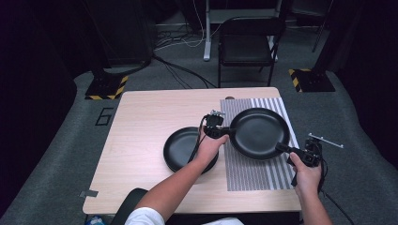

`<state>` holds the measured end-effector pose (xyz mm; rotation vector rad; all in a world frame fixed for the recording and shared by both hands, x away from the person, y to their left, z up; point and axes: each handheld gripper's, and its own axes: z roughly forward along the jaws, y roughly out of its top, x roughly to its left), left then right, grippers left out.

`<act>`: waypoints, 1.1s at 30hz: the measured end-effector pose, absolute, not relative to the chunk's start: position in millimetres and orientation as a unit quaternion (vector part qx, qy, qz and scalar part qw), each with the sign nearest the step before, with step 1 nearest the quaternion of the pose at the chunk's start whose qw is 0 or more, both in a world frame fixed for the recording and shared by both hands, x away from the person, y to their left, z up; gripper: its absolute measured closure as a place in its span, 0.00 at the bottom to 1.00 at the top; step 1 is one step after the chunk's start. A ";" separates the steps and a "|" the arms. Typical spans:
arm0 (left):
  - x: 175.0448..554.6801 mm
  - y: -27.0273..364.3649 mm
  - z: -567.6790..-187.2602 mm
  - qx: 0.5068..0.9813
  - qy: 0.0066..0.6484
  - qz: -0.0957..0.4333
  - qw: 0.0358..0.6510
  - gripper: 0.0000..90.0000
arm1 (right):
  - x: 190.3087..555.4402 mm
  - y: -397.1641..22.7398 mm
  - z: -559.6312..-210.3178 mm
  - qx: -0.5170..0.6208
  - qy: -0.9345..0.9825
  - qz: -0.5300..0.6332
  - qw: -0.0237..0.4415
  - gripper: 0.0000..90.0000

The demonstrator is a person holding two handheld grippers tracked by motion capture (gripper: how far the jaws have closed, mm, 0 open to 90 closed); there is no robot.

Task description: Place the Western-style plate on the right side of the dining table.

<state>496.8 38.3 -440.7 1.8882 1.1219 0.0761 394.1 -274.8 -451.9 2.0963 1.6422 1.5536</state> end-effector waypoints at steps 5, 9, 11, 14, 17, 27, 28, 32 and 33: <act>499.4 35.9 -444.0 0.768 0.454 0.027 0.451 0.76 | 395.5 -277.0 -455.6 0.683 0.533 0.499 0.031 0.81; 501.3 34.3 -446.7 0.767 0.457 0.026 0.449 0.76 | 396.1 -277.2 -456.2 0.684 0.533 0.497 0.031 0.81; 502.5 34.2 -447.8 0.767 0.458 0.026 0.448 0.76 | 396.5 -277.0 -456.6 0.684 0.535 0.495 0.033 0.81; 504.3 34.6 -448.9 0.765 0.461 0.028 0.449 0.76 | 398.5 -275.8 -457.0 0.684 0.536 0.494 0.031 0.81; 506.0 35.4 -449.8 0.763 0.465 0.031 0.448 0.76 | 399.9 -274.0 -457.3 0.684 0.536 0.494 0.029 0.81; 508.0 32.8 -454.7 0.763 0.467 0.024 0.447 0.75 | 406.0 -278.8 -458.2 0.684 0.541 0.489 0.018 0.81; 508.3 32.4 -455.5 0.763 0.469 0.023 0.445 0.75 | 406.3 -279.3 -458.9 0.684 0.543 0.487 0.019 0.81; 510.0 31.4 -458.2 0.763 0.471 0.024 0.442 0.75 | 409.5 -280.5 -462.6 0.683 0.544 0.486 0.016 0.81; 510.6 31.3 -458.9 0.763 0.472 0.024 0.441 0.75 | 410.1 -280.7 -463.3 0.683 0.545 0.486 0.016 0.81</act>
